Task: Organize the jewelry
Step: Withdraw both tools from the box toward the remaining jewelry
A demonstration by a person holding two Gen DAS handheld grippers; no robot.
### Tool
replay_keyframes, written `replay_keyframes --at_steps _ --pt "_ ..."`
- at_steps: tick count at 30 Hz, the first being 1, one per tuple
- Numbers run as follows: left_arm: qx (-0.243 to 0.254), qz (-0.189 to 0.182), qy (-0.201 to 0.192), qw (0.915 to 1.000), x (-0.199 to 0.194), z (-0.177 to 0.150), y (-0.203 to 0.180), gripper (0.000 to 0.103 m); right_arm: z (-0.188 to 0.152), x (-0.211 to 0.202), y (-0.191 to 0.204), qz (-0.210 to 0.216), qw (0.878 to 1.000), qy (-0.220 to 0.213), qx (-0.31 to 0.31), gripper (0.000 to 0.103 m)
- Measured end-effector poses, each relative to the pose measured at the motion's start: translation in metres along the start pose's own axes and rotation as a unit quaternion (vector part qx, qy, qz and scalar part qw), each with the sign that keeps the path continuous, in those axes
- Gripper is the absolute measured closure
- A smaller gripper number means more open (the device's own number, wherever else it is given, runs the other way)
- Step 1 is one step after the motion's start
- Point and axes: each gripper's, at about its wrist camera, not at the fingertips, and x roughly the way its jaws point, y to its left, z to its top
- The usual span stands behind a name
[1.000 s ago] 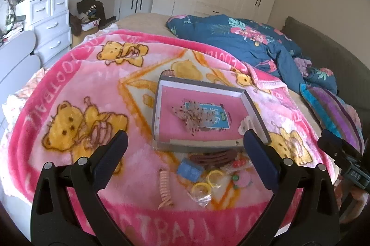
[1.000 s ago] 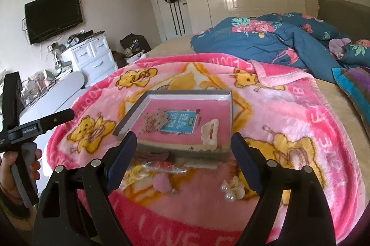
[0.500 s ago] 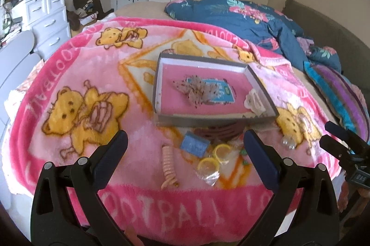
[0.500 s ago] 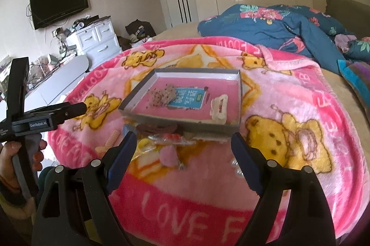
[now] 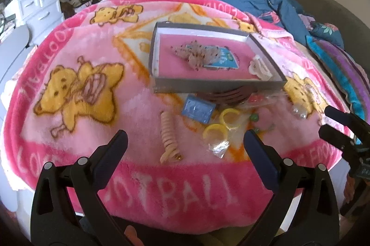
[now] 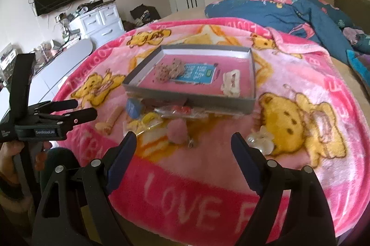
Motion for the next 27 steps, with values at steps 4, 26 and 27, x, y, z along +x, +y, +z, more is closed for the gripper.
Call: replay_keyframes --at_steps 4,26,27 --pt "0.001 0.0 0.007 1.0 0.009 0.001 0.003 0.009 -0.005 0.012 0.003 0.006 1.0 0.016 -0.002 0.02" --pt "0.056 -0.037 0.062 0.9958 0.075 0.028 -0.006 0.043 -0.004 0.107 -0.006 0.015 0.996 0.086 0.001 0.039" --pt "0.055 -0.039 0.064 0.9957 0.076 0.029 -0.006 0.043 -0.003 0.111 -0.007 0.015 0.996 0.085 0.003 0.043"
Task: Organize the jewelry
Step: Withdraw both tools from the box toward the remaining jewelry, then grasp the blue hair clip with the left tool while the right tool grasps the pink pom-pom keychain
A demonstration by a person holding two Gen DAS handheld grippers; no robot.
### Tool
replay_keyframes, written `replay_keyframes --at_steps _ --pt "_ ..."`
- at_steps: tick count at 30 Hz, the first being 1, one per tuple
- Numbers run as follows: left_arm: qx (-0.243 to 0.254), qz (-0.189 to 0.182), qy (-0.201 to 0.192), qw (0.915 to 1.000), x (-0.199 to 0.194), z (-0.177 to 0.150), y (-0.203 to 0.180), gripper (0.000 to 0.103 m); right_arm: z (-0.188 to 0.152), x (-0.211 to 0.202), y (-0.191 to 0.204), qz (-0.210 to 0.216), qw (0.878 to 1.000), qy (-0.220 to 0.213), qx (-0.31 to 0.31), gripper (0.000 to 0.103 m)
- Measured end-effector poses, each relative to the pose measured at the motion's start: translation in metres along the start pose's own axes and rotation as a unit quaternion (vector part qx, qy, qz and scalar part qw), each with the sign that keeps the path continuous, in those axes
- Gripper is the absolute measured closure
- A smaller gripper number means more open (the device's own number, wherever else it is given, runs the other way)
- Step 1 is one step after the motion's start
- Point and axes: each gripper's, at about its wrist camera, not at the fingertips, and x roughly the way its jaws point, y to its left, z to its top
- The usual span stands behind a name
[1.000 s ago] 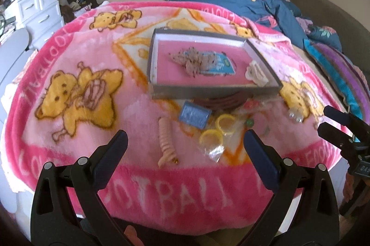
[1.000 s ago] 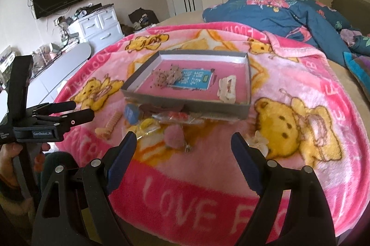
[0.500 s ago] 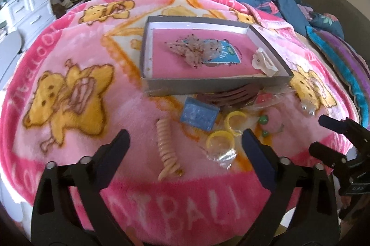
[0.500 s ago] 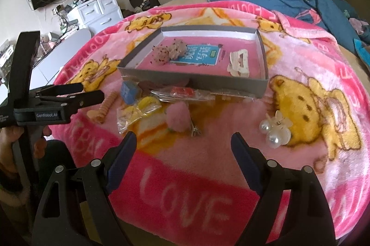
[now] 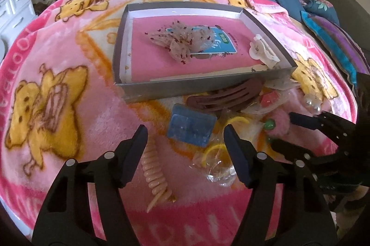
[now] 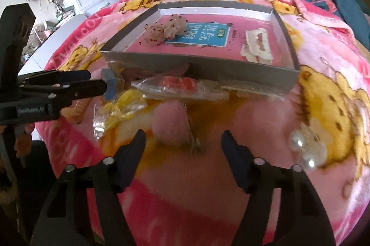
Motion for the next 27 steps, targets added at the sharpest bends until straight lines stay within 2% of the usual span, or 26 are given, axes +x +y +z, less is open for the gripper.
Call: replay_keyframes --at_steps 1,5,8,10,11,18,27 --pt "-0.001 -0.003 0.002 1.0 0.002 0.001 0.001 0.043 0.002 0.003 -0.001 -0.001 1.0 0.0 0.001 0.046" --pt "0.006 -0.009 0.009 0.9999 0.009 0.005 0.0 0.043 0.005 0.006 -0.005 0.017 1.0 -0.001 0.006 0.075" --pt "0.011 -0.018 0.015 0.9997 0.014 0.007 -0.001 0.047 0.002 0.001 -0.011 0.02 1.0 -0.004 0.014 0.076" --pt "0.012 -0.023 0.02 0.9995 0.019 0.007 -0.002 0.061 -0.002 -0.005 -0.016 0.018 1.0 -0.006 0.02 0.076" --pt "0.013 -0.024 0.021 0.9994 0.02 0.007 -0.003 0.064 -0.004 -0.008 -0.018 0.018 1.0 -0.007 0.025 0.076" --pt "0.018 -0.013 0.009 0.9997 0.015 0.005 -0.005 0.065 -0.023 -0.04 -0.038 0.007 0.998 -0.018 0.053 0.076" --pt "-0.011 -0.009 -0.045 0.9989 -0.026 0.005 0.007 0.065 -0.03 -0.075 -0.044 0.003 0.997 -0.041 0.061 0.076"
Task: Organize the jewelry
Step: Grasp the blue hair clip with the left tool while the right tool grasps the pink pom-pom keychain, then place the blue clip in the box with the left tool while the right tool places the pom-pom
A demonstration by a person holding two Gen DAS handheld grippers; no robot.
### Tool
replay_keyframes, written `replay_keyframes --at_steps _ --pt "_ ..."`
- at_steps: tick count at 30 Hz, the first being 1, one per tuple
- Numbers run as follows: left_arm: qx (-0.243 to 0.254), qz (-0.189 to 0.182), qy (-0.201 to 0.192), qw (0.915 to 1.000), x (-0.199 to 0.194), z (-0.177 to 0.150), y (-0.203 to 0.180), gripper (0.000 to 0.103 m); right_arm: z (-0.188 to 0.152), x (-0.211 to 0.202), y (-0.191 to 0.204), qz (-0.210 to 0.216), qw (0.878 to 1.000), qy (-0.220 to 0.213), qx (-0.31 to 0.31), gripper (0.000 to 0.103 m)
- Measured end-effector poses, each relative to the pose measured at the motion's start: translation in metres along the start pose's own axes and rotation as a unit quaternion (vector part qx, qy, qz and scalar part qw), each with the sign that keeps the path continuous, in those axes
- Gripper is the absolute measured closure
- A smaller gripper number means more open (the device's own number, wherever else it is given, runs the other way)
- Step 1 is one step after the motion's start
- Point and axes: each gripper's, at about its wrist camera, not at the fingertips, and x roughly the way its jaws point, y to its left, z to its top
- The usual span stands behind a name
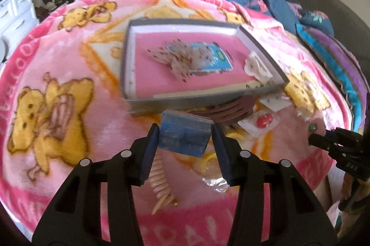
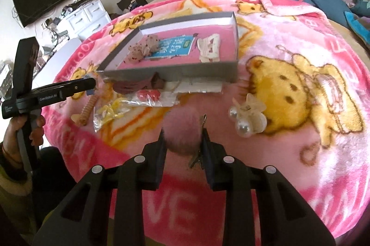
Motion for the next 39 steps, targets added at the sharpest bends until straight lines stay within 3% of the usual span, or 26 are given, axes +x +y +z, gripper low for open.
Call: replay_keyframes --at_steps 16,20,30,39 --pt "-0.06 0.036 -0.06 0.9957 -0.053 0.004 0.043 0.065 0.04 0.0 0.052 0.043 0.998 -0.028 -0.041 0.076" --pt "-0.082 0.018 -0.061 0.9946 -0.053 0.008 0.052 0.064 0.05 0.005 0.065 0.053 0.997 -0.031 -0.052 0.076" --pt "-0.092 0.022 -0.082 0.9922 -0.052 0.033 0.056 0.064 0.08 0.018 0.09 0.063 0.994 -0.046 -0.074 0.076" --pt "-0.084 0.024 -0.09 0.9921 -0.042 0.057 0.05 0.064 0.109 0.034 0.08 0.046 0.995 -0.058 -0.062 0.076"
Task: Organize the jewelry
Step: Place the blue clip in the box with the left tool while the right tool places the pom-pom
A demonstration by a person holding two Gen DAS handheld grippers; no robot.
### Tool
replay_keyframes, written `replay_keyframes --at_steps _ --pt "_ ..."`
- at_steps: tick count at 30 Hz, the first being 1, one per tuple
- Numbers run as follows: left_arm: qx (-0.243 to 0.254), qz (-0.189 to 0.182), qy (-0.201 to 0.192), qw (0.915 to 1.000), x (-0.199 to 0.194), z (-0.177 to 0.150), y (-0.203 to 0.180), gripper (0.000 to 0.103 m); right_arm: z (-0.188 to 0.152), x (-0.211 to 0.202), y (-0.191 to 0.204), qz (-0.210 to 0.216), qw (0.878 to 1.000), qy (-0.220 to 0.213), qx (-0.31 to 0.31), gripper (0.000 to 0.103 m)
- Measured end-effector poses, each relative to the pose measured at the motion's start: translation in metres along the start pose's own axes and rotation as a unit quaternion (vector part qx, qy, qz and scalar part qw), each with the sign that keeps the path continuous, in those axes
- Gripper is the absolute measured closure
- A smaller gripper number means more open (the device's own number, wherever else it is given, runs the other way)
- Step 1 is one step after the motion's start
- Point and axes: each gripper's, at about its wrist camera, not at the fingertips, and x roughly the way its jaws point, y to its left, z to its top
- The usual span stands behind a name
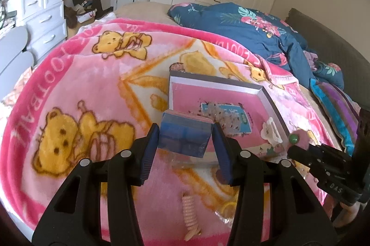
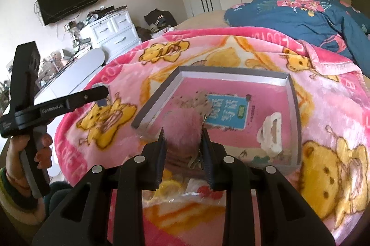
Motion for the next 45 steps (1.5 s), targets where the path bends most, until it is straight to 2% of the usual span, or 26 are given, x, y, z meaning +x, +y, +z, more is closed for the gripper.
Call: replay_keyframes --at_steps 13,23,32,40,45 --pt "0.022 -0.003 -0.001 0.9998 0.026 0.02 -0.024 0.064 0.021 0.012 -0.044 -0.045 0.999 -0.012 0.021 0.076" --pt "0.01 -0.005 0.036 0.9993 0.075 0.014 -0.033 0.064 0.017 0.031 -0.068 -0.059 0.997 0.011 0.038 0.076" --pt "-0.005 -0.002 0.055 0.9985 0.1 0.005 -0.027 0.064 0.006 0.056 -0.07 -0.062 0.997 0.04 0.035 0.076" --pt "-0.003 0.007 0.056 0.9984 0.105 0.003 -0.022 0.065 0.003 0.075 -0.066 -0.059 0.996 0.056 0.037 0.076" --pt "0.001 0.009 0.053 0.9985 0.1 0.001 -0.022 0.065 0.004 0.084 -0.061 -0.062 0.995 0.067 0.032 0.072"
